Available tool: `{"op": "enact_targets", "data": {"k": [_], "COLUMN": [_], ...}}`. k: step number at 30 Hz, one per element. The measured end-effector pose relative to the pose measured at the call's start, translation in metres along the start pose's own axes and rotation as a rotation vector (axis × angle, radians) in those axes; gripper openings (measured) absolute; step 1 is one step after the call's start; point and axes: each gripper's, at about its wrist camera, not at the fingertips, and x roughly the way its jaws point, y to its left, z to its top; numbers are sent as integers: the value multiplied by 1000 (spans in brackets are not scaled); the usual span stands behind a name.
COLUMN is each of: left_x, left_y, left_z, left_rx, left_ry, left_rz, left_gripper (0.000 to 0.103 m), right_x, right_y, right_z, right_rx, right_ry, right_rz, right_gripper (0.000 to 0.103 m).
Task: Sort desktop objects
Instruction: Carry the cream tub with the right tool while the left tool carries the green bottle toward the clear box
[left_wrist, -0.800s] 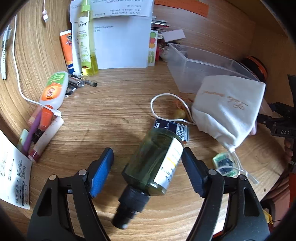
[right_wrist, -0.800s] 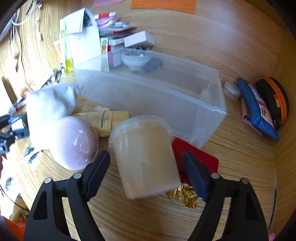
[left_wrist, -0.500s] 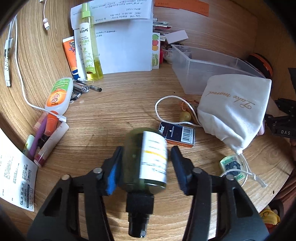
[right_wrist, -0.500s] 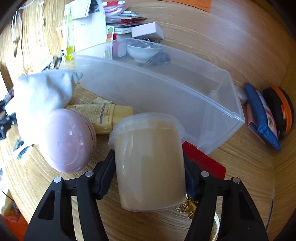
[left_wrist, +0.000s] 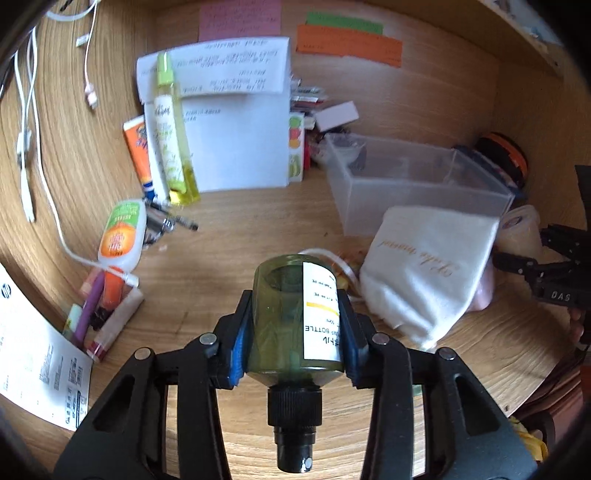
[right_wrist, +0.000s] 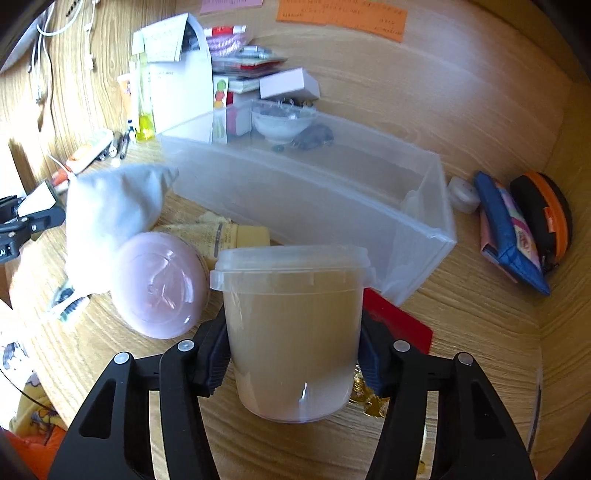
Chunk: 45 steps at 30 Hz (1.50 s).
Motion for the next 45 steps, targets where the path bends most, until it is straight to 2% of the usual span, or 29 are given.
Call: {"op": "enact_targets", "data": {"k": [4, 9, 19, 34, 45], "left_x": [-15, -29, -39, 4, 79], "left_y": [-14, -34, -71, -98, -96], "left_z": [17, 40, 87, 142, 168], "left_rx": [9, 41, 131, 179, 178], "left_ry": [-44, -87, -161, -164, -52], "left_rz": [-84, -154, -193, -165, -157], "left_gripper": [41, 41, 41, 41, 41], "right_x": [-16, -38, -72, -51, -9], "right_y": [0, -9, -28, -57, -67], "right_z": [2, 7, 28, 75, 100], "right_rx": [13, 23, 20, 24, 34], "right_ry": [-36, -82, -166, -195, -156], "right_rz": [0, -5, -53, -76, -35], "right_gripper": [54, 54, 54, 54, 54]}}
